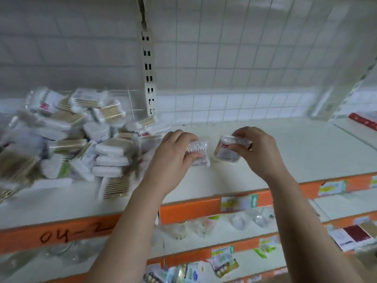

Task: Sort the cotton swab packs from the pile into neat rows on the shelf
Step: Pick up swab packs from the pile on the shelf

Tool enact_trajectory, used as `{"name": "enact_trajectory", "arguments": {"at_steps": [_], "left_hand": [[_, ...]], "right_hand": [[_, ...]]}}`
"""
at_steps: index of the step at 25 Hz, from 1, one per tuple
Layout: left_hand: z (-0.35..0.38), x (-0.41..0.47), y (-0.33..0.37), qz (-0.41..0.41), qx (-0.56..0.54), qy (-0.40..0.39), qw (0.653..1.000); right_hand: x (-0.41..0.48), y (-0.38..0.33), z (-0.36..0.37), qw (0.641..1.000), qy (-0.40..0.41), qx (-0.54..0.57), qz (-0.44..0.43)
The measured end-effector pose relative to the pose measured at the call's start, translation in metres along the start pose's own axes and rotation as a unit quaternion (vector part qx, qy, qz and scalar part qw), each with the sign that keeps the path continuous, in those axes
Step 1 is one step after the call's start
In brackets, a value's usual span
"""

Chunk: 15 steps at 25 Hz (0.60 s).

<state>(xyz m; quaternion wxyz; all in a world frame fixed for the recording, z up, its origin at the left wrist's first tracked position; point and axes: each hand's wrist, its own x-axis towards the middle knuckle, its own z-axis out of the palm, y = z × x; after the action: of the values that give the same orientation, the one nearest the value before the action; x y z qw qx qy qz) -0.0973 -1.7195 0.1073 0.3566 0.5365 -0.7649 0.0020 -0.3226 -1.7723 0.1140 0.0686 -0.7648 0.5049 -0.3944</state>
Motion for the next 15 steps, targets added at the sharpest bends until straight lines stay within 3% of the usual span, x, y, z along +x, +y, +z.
{"name": "enact_trajectory", "arguments": {"at_steps": [8,15], "left_hand": [[0.055,0.038,0.042,-0.123,0.011,0.041,0.991],[0.066,0.056,0.041,-0.150,0.037,0.054,0.987]], "right_hand": [[0.093,0.088,0.021,0.992,-0.093,0.088,-0.011],[0.136,0.111,0.066,0.983,-0.129,0.128,-0.024]]}}
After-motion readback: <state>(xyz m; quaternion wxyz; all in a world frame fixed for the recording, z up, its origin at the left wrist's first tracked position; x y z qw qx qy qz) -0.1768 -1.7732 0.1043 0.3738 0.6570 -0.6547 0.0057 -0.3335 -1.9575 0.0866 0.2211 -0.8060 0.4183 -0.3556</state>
